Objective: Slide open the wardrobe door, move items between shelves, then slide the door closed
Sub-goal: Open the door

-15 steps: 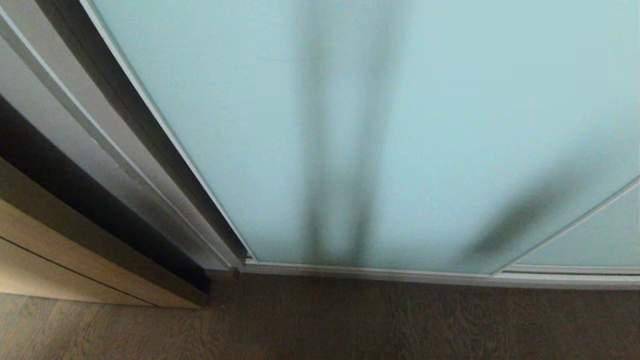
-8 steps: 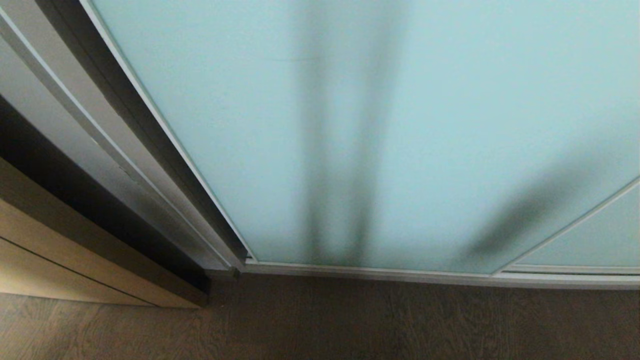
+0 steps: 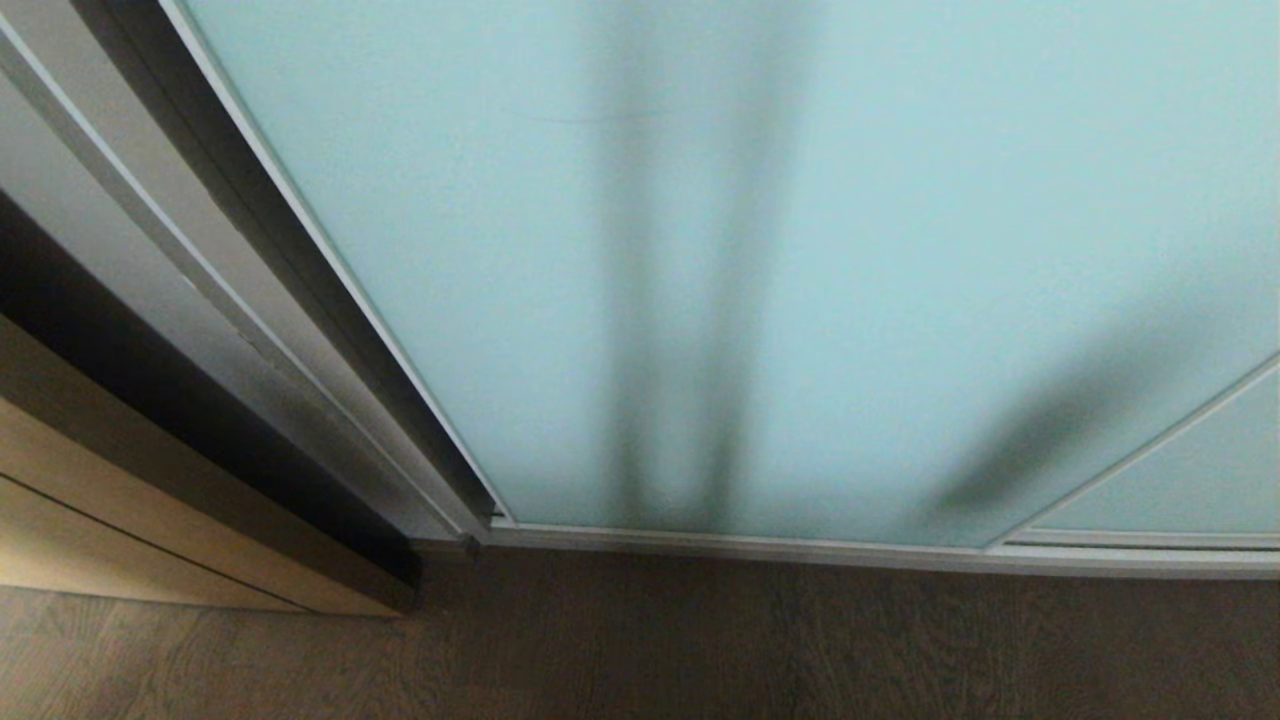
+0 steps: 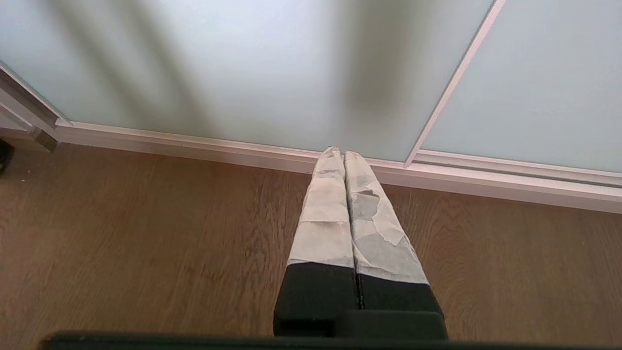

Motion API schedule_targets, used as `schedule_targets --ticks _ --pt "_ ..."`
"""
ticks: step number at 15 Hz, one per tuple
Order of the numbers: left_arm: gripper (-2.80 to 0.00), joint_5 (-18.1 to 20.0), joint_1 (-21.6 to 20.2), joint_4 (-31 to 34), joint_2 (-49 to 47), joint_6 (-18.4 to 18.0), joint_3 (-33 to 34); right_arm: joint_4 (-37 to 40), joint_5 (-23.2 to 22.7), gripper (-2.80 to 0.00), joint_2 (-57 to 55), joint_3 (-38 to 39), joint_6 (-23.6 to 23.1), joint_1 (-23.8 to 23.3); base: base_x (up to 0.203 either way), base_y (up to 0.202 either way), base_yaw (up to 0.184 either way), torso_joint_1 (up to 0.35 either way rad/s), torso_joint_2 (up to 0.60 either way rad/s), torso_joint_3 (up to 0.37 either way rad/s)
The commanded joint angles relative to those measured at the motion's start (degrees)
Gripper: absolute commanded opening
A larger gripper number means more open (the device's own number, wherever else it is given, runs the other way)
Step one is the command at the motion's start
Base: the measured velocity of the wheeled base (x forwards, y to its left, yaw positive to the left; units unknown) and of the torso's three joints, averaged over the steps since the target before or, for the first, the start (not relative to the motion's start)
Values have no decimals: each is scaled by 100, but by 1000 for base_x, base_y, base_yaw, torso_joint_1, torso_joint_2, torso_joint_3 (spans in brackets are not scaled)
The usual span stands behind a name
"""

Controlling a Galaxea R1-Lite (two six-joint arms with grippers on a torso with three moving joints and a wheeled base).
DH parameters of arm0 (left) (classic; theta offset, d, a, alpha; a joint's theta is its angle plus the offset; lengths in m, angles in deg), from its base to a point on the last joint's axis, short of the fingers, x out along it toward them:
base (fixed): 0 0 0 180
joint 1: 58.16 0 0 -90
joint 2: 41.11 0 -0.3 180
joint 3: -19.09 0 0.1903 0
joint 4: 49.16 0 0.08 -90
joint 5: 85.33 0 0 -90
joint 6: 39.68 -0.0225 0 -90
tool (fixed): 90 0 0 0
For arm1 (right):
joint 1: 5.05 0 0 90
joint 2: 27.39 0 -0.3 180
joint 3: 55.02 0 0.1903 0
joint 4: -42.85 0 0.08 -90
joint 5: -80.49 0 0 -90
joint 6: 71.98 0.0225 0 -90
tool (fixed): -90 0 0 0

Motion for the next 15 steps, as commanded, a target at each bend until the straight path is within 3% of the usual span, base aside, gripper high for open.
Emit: schedule_targets --ticks 1,3,6,8,11,15 --pt "-280 39 -1 -12 -6 -97 1 -2 0 -280 1 0 0 2 0 0 0 0 0 0" --pt "-280 32 -1 -242 -8 -83 -135 -2 0 -280 1 0 0 2 0 0 0 0 0 0" --pt "-280 159 -1 -384 -169 -61 -1080 -2 0 -280 1 0 0 2 0 0 0 0 0 0" --pt "-280 196 -1 -581 -828 -7 -1814 -2 0 -280 1 0 0 2 0 0 0 0 0 0" --pt "-280 118 -1 -1883 -2181 139 -2680 -2 0 -280 1 0 0 2 0 0 0 0 0 0" --pt "-280 -66 6 -4054 -3598 346 -3203 -2 0 -280 1 0 0 2 0 0 0 0 0 0"
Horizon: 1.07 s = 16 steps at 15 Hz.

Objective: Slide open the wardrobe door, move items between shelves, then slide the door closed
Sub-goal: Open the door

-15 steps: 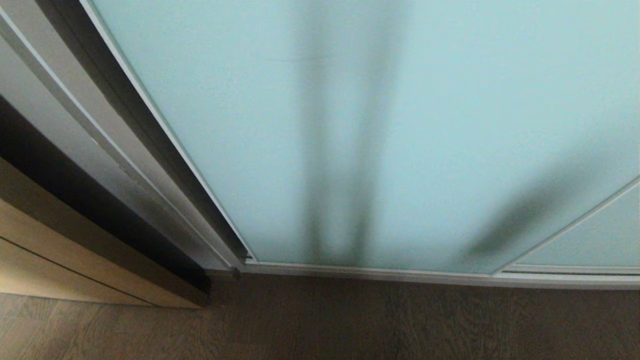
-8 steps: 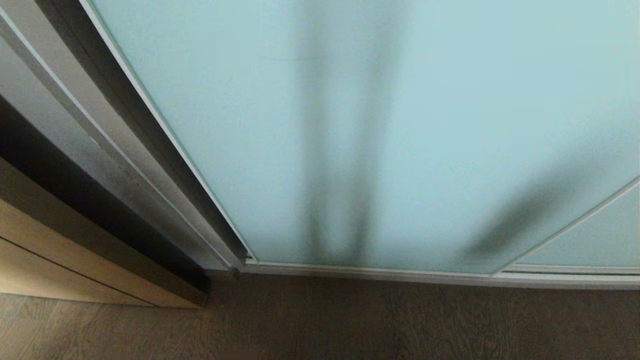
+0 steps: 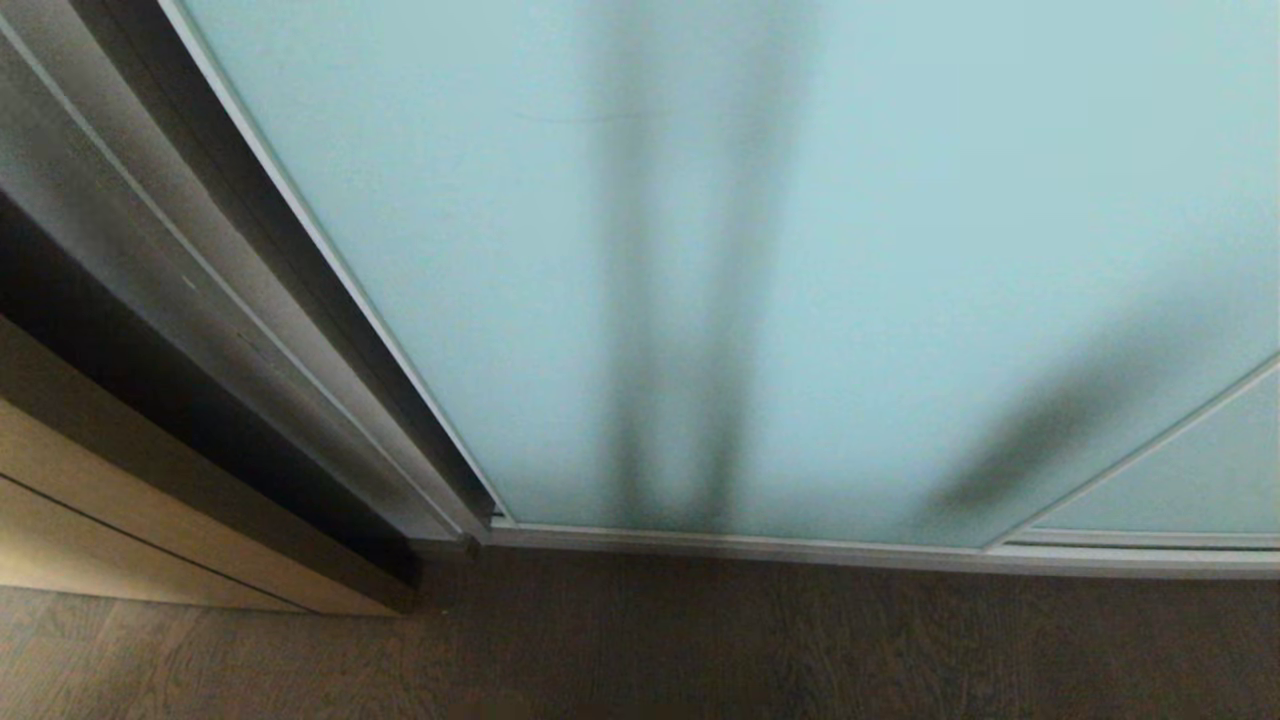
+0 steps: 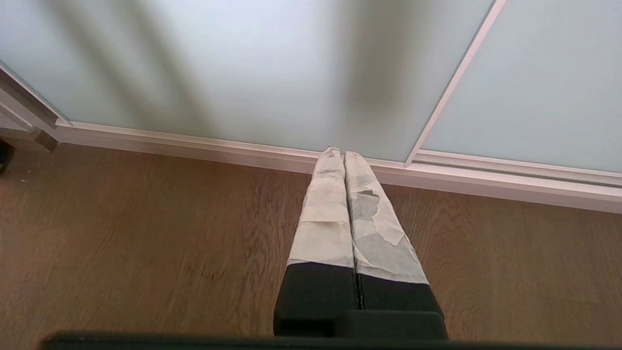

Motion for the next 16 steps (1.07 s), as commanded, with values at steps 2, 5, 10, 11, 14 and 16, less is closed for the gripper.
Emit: schedule_targets --ticks 2,5,10,11,14,16 --pt "-280 -38 2 -1454 -1379 166 -410 -2 0 -280 1 0 0 2 0 0 0 0 0 0" --pt "-280 -66 4 -2204 -1960 185 -570 -2 0 -280 1 0 0 2 0 0 0 0 0 0" --pt "-280 -539 2 -2812 -2936 75 -1106 -2 0 -280 1 0 0 2 0 0 0 0 0 0" --pt "-280 -594 6 -2816 -3122 73 -1235 -2 0 -280 1 0 0 5 0 0 0 0 0 0" --pt "-280 -577 105 -2825 -3486 100 -1412 -2 0 -280 1 0 0 2 0 0 0 0 0 0" --pt "-280 -556 409 -2824 -3588 120 -1419 -2 0 -280 1 0 0 2 0 0 0 0 0 0"
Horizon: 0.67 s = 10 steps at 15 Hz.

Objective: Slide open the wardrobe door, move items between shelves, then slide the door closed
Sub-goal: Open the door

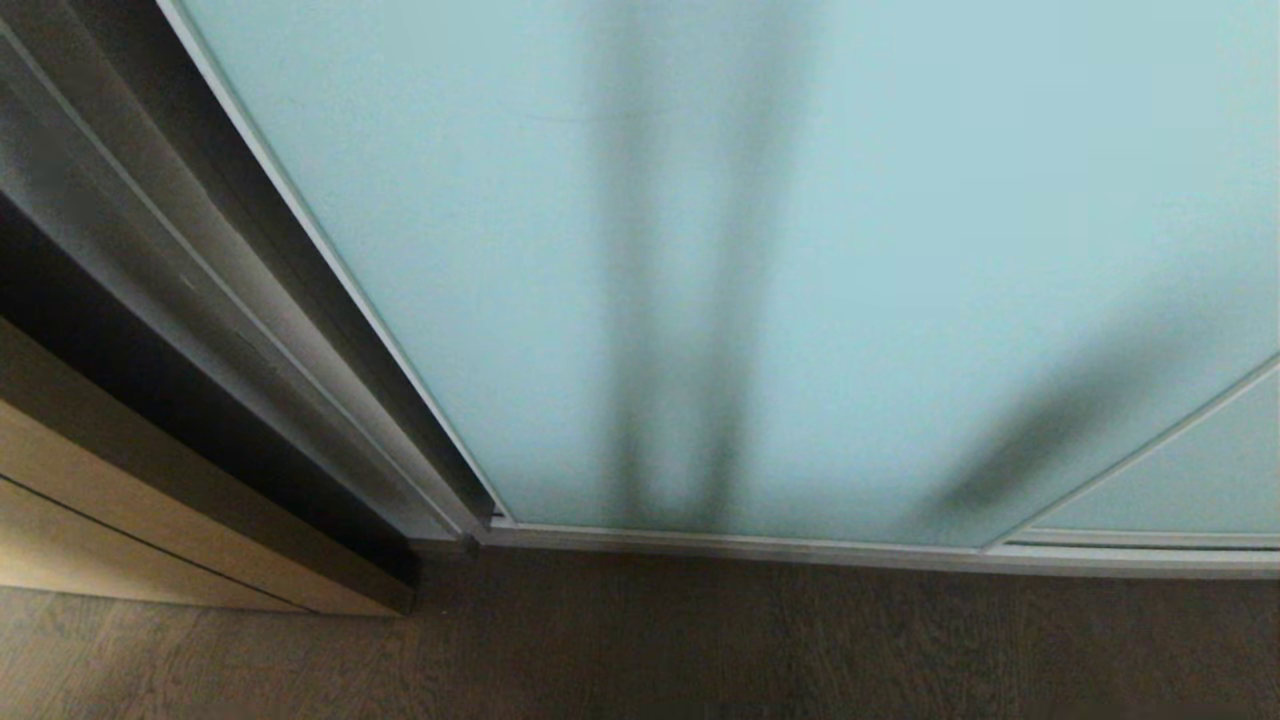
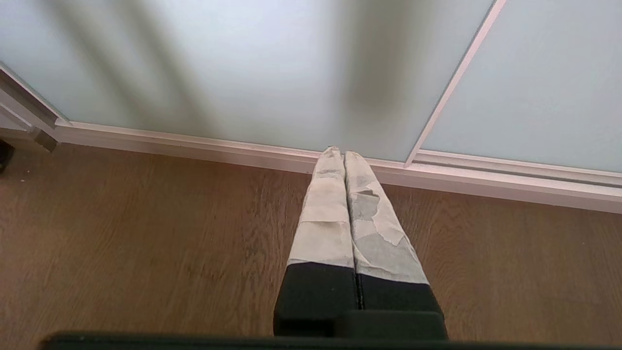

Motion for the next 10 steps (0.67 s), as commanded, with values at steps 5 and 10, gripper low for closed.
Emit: schedule_targets --ticks 5,10 --pt "-280 -20 460 -44 -869 -42 -386 -2 0 -280 1 0 0 2 0 0 0 0 0 0" --pt "-280 -440 456 -370 -1670 -196 -1101 -2 0 -280 1 0 0 2 0 0 0 0 0 0"
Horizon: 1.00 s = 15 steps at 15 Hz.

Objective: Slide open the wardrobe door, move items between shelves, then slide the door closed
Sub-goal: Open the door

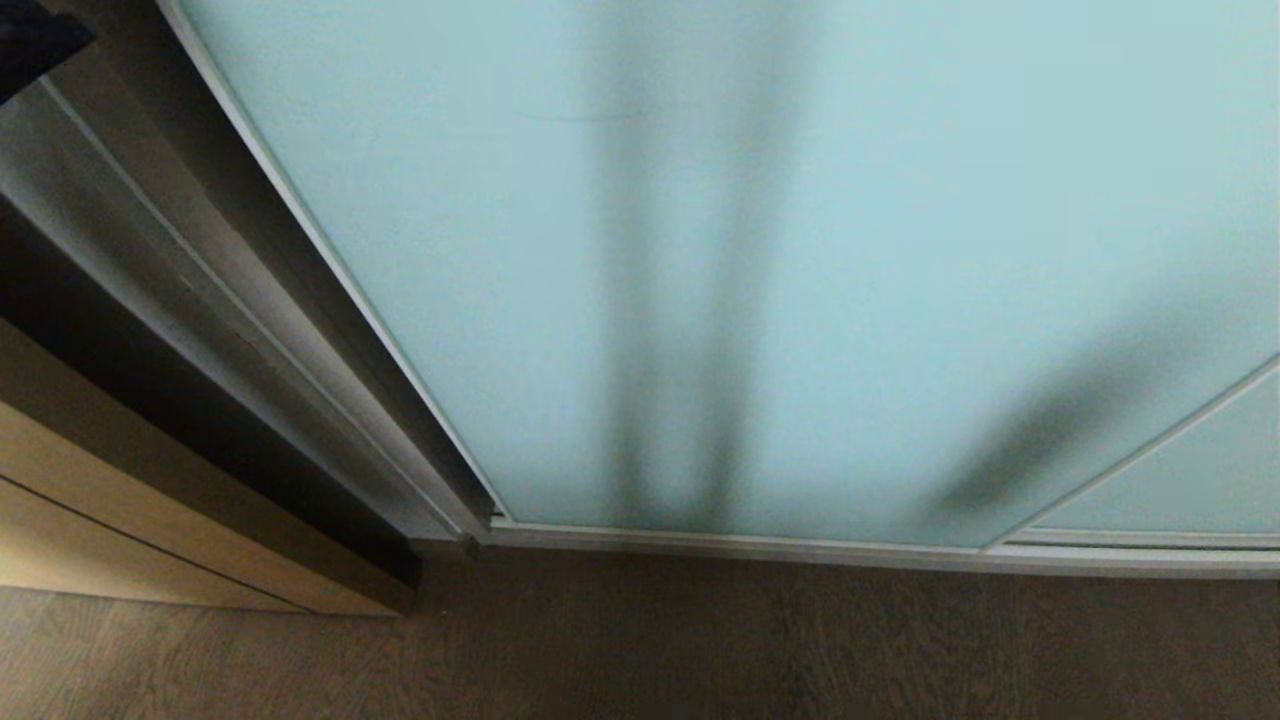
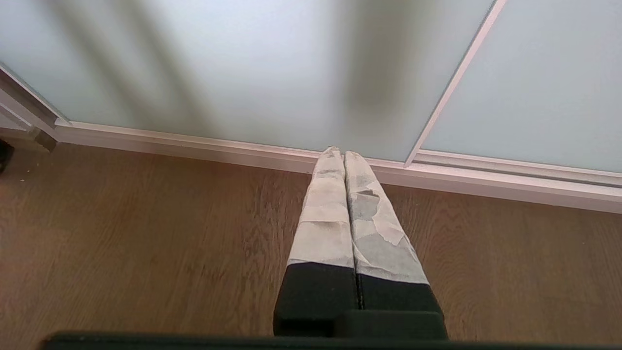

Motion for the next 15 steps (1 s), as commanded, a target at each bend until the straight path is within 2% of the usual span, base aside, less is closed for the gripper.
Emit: schedule_targets --ticks 1,6,12,15 --pt "-280 -63 -2 -76 -390 -51 -183 -2 0 -280 1 0 0 2 0 0 0 0 0 0" --pt "-280 40 7 -78 -869 12 -252 -2 0 -280 1 0 0 2 0 0 0 0 0 0" --pt "-280 69 37 -104 -1757 16 -1360 -2 0 -280 1 0 0 2 0 0 0 0 0 0" --pt "-280 87 381 -91 -1827 10 -1537 -2 0 -280 1 0 0 2 0 0 0 0 0 0"
